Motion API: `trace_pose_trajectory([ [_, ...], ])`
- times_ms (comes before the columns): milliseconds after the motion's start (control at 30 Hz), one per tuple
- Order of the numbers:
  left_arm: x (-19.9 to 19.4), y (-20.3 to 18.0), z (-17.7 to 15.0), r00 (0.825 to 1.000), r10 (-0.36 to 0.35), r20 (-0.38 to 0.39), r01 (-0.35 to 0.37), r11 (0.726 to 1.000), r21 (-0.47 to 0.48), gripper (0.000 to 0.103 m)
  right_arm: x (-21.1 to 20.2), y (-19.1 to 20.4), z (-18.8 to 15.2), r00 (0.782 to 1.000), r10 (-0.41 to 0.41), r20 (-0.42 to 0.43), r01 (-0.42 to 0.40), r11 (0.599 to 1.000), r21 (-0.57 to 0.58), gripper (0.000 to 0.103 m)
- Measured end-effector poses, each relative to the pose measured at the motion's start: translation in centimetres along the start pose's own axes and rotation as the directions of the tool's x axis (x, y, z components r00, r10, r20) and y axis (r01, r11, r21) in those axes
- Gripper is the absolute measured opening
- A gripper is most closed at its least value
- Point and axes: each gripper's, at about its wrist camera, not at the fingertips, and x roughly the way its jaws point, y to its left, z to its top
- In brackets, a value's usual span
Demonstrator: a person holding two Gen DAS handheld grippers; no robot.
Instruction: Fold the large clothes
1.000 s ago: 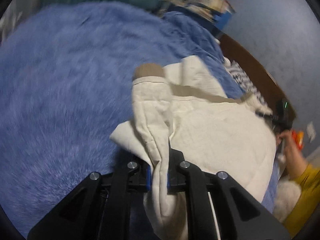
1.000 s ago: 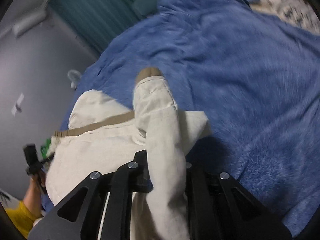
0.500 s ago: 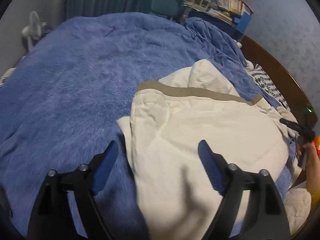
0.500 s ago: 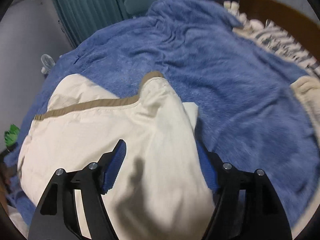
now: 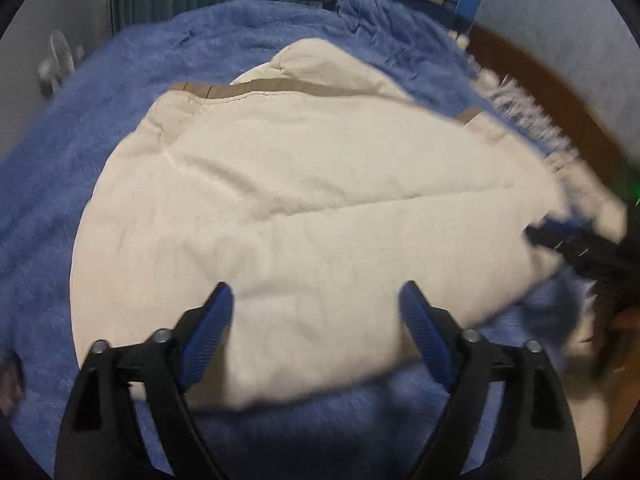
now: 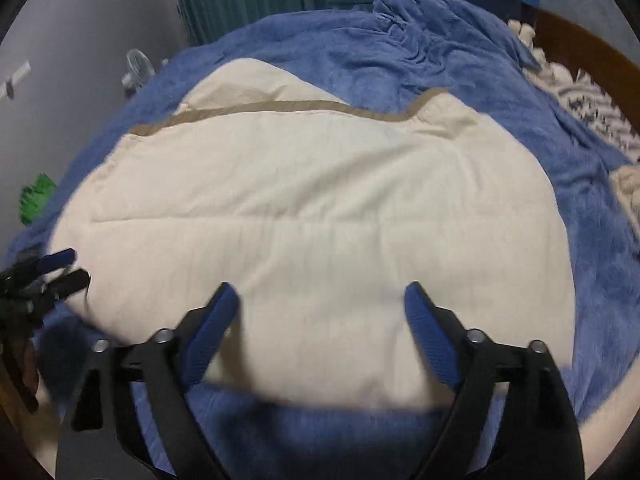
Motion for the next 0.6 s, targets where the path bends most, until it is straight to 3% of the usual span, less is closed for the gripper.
trace_pose_trajectory([
  [33,0.6,-0.3,0.3,1.000,0.029,0.012,-0.029,0.999,0.015,0.096,0.4,0.1,0.5,1.000,-0.011,-0.001,0.011,1.000,-0.008,0.088],
  [200,3.9,1.5,4.7,0.998,0.054,-0.007,-0.055,0.998,-0.039,0.096,4.6,-1.1,5.5,0.997,-0.069,-0.023,0.070,0.997,0.013,0.090],
  [333,7.1,4.4,8.1,0.997,0.066,-0.049,-0.071,0.991,-0.112,0.097,8.1,-4.6,9.1,0.997,-0.067,-0.044,0.073,0.987,0.141,0.092],
  [433,9.0,6.3,9.6,0.995,0.052,-0.085,-0.066,0.982,-0.179,0.097,10.6,-6.9,10.2,0.997,-0.043,-0.063,0.056,0.972,0.227,0.092],
  [600,10.6,7.2,11.0,0.992,0.075,-0.101,-0.090,0.983,-0.160,0.097,10.7,-7.0,10.8,0.996,-0.071,-0.061,0.082,0.976,0.204,0.089],
])
